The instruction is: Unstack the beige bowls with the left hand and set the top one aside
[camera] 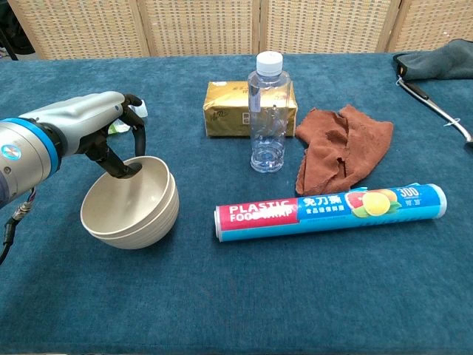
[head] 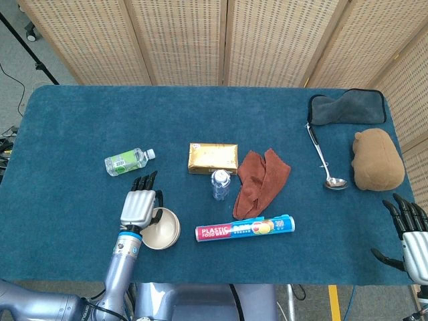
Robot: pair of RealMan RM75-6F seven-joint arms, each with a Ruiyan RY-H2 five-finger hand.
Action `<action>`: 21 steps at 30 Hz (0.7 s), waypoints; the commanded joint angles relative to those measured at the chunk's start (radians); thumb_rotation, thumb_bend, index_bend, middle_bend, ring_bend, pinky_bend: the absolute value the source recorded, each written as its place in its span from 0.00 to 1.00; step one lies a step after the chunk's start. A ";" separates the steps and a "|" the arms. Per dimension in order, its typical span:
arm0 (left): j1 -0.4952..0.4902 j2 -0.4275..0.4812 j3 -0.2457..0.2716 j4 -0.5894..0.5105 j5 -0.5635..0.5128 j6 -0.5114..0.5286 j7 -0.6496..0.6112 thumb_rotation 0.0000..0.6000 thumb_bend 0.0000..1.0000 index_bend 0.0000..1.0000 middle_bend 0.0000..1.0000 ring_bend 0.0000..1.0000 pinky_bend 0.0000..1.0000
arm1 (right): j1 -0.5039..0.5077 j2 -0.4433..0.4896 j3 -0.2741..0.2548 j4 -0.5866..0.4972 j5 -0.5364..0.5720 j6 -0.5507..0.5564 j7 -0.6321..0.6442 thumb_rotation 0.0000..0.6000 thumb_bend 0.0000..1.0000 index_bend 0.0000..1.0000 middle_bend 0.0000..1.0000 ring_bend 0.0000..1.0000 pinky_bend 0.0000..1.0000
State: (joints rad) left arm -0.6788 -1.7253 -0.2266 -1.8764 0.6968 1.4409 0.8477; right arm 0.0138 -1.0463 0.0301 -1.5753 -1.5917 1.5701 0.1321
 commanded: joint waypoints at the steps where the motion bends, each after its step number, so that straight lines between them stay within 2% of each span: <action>1: -0.002 0.006 -0.007 -0.007 0.000 0.004 0.003 1.00 0.39 0.65 0.02 0.04 0.00 | 0.000 -0.001 0.000 0.001 0.000 0.000 0.000 1.00 0.10 0.08 0.00 0.00 0.05; 21: -0.023 0.068 -0.078 -0.075 -0.032 0.026 0.011 1.00 0.39 0.70 0.03 0.05 0.00 | 0.002 -0.001 -0.001 0.000 -0.001 -0.003 -0.004 1.00 0.10 0.08 0.00 0.00 0.05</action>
State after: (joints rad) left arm -0.7013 -1.6577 -0.3040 -1.9505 0.6651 1.4673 0.8586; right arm 0.0154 -1.0478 0.0291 -1.5755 -1.5922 1.5666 0.1282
